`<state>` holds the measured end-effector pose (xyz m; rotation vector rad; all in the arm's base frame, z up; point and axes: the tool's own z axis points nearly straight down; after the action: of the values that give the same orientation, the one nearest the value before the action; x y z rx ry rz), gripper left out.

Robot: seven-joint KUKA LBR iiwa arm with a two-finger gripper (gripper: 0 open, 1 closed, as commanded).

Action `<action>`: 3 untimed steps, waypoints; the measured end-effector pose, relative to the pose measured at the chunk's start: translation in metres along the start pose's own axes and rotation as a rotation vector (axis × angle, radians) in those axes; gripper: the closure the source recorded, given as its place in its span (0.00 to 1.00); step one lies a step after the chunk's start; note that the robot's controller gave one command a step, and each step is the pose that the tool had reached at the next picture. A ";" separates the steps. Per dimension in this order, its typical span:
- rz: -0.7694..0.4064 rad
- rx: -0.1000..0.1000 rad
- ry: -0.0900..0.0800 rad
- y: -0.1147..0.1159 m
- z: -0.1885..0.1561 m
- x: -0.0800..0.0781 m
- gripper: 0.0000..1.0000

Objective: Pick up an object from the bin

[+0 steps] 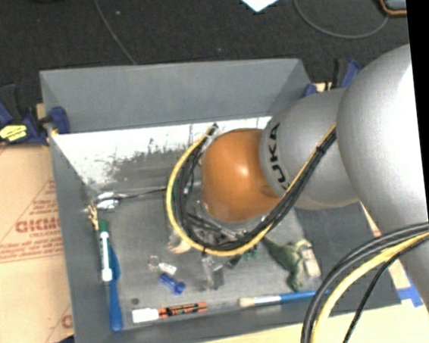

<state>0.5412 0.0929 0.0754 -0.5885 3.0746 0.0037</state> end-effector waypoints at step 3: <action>0.072 0.001 -0.002 -0.006 -0.058 0.000 0.00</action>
Offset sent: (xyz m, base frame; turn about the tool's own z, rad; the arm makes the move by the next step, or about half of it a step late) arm 0.0062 -0.0031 0.0448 -0.0059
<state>0.5426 0.0865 0.1335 -0.4768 3.0913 0.0029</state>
